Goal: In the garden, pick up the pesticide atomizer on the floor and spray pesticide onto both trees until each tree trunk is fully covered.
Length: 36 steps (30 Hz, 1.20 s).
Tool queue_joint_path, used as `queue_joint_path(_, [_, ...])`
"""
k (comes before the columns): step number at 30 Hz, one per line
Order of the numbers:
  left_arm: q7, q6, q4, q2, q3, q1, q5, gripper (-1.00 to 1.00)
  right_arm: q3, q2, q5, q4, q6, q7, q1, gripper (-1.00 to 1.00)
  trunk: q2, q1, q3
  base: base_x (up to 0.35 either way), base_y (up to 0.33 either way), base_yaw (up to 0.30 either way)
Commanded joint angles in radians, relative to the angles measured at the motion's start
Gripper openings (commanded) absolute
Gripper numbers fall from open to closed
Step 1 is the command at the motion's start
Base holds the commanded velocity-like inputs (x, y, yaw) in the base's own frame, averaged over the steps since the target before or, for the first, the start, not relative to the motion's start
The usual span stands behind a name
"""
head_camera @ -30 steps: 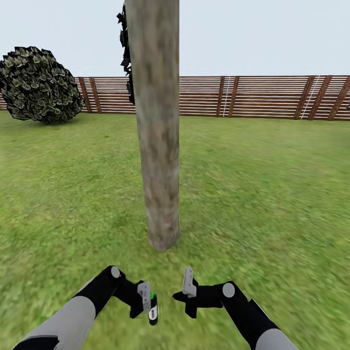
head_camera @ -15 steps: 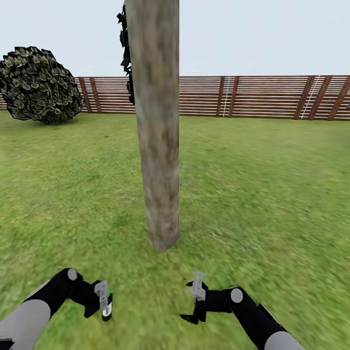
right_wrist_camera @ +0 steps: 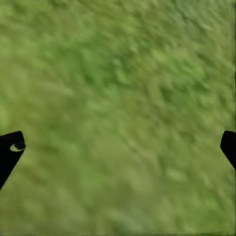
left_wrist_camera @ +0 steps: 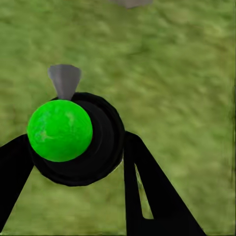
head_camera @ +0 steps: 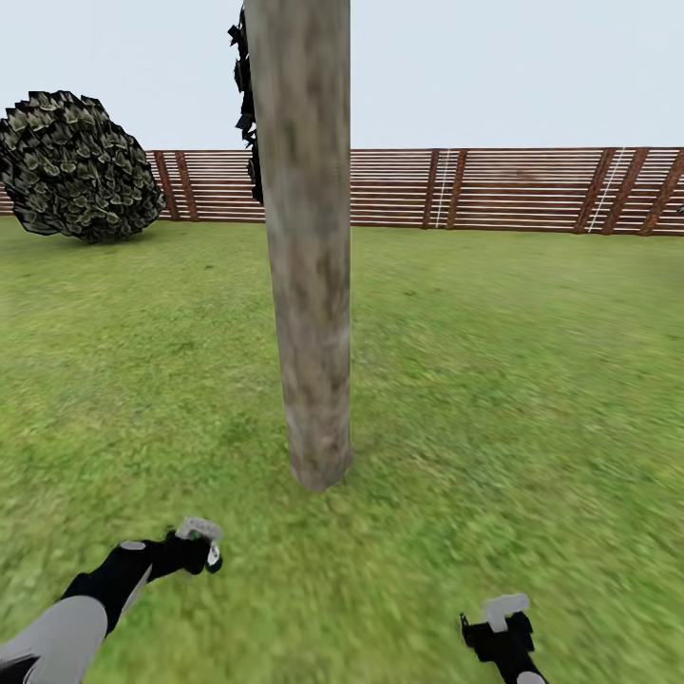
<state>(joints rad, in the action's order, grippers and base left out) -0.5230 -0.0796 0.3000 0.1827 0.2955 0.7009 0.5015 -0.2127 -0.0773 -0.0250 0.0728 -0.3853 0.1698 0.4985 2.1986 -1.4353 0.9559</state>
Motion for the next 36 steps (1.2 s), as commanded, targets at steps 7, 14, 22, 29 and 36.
queue_joint_path(7, [0.007,-0.296,0.025,-0.048,0.004,0.008,-0.041,-1.0,-0.01,-0.003,0.147,-0.005,-0.068,0.014,-0.023,1.0,0.0,0.0,0.001,0.0,0.0,0.0])
queue_joint_path(14, [0.009,-0.421,0.029,-0.088,0.0,0.015,-0.039,-1.0,-0.01,0.002,0.154,-0.006,-0.069,0.017,-0.033,1.0,0.0,0.0,0.001,0.0,0.0,0.0])
queue_joint_path(22, [0.006,-0.613,0.221,-0.112,-0.003,0.012,-0.031,-1.0,-0.01,0.005,0.155,-0.005,-0.069,0.016,-0.04,1.0,0.0,0.0,0.001,0.175,0.0,0.0])
queue_joint_path(29, [0.002,-0.638,0.24,-0.186,-0.103,0.006,-0.041,-1.0,-0.01,0.007,0.155,-0.007,-0.069,0.017,-0.041,1.0,0.0,0.0,0.001,0.282,-0.039,-0.004])
queue_joint_path(36, [0.003,-0.636,0.24,-0.186,-0.099,0.006,-0.041,-1.0,-0.01,0.007,0.155,-0.007,-0.069,0.017,-0.041,1.0,0.0,0.0,0.001,0.0,-0.094,-0.004])
